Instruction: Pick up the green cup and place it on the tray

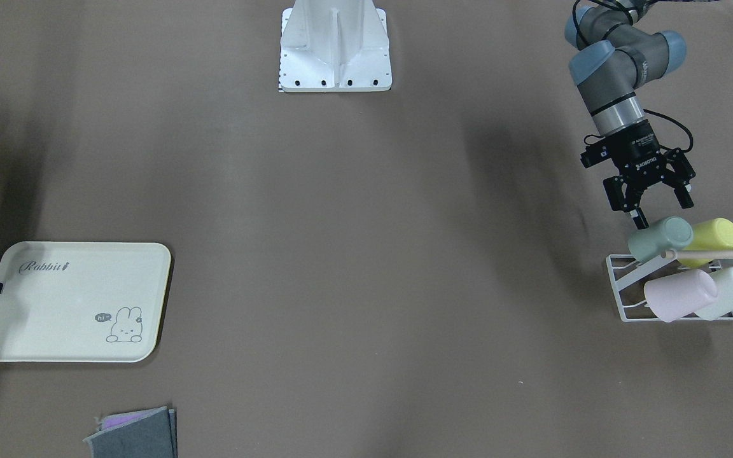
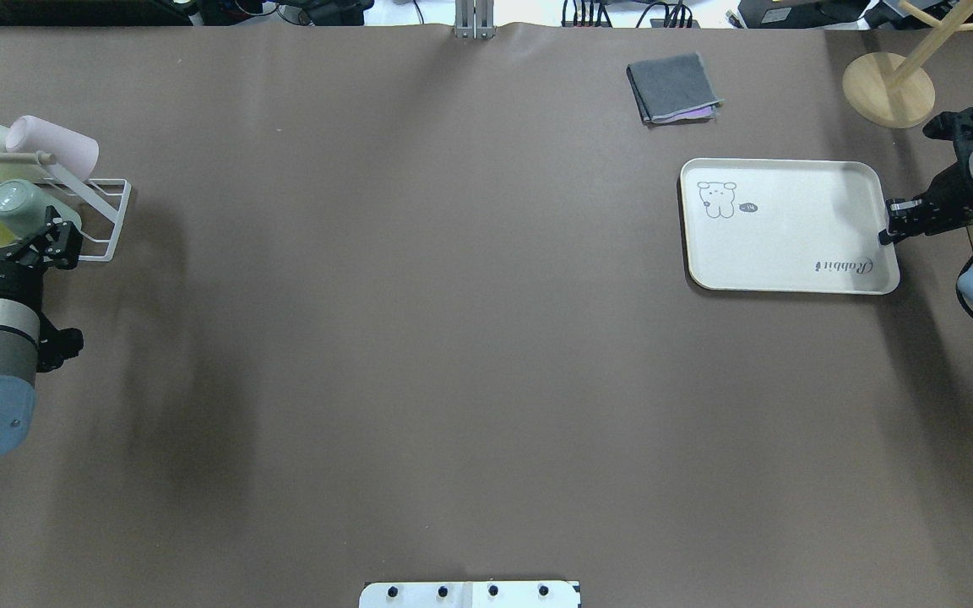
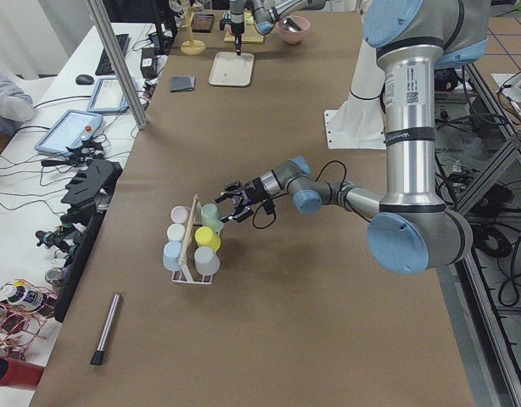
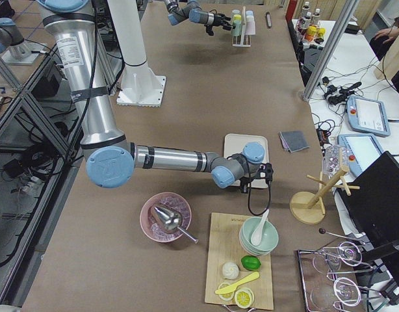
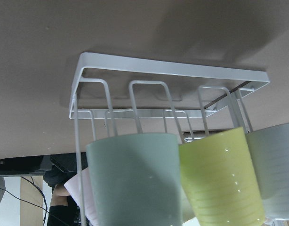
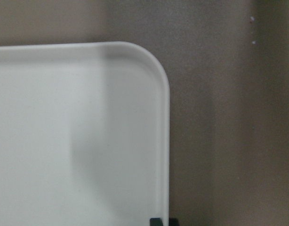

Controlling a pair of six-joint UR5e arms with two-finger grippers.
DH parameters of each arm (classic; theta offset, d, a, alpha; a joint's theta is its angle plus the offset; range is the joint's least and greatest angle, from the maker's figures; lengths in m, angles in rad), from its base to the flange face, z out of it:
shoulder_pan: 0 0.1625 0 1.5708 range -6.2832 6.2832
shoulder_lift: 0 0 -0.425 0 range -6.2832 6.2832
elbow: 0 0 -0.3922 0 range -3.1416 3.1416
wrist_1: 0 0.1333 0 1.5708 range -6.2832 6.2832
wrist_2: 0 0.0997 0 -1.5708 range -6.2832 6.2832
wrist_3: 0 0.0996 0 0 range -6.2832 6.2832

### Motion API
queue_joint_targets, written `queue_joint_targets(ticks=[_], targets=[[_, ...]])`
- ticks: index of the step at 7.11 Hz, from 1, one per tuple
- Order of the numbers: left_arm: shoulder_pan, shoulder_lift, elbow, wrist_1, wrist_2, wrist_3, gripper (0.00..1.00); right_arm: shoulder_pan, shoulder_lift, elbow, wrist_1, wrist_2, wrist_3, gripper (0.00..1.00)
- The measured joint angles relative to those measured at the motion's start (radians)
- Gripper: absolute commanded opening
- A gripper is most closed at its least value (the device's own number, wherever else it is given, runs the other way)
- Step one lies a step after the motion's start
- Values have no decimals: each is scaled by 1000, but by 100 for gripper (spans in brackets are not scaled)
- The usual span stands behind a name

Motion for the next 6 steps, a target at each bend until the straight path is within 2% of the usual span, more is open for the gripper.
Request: queue_joint_targets(ticks=[4,6], targets=[[-15,-44,50,-4,-1,-2,98,120,9,92,13,110,6,0],[-29,-59,75,-5,-1,-3,98,167,51,133,15,172,41,0]])
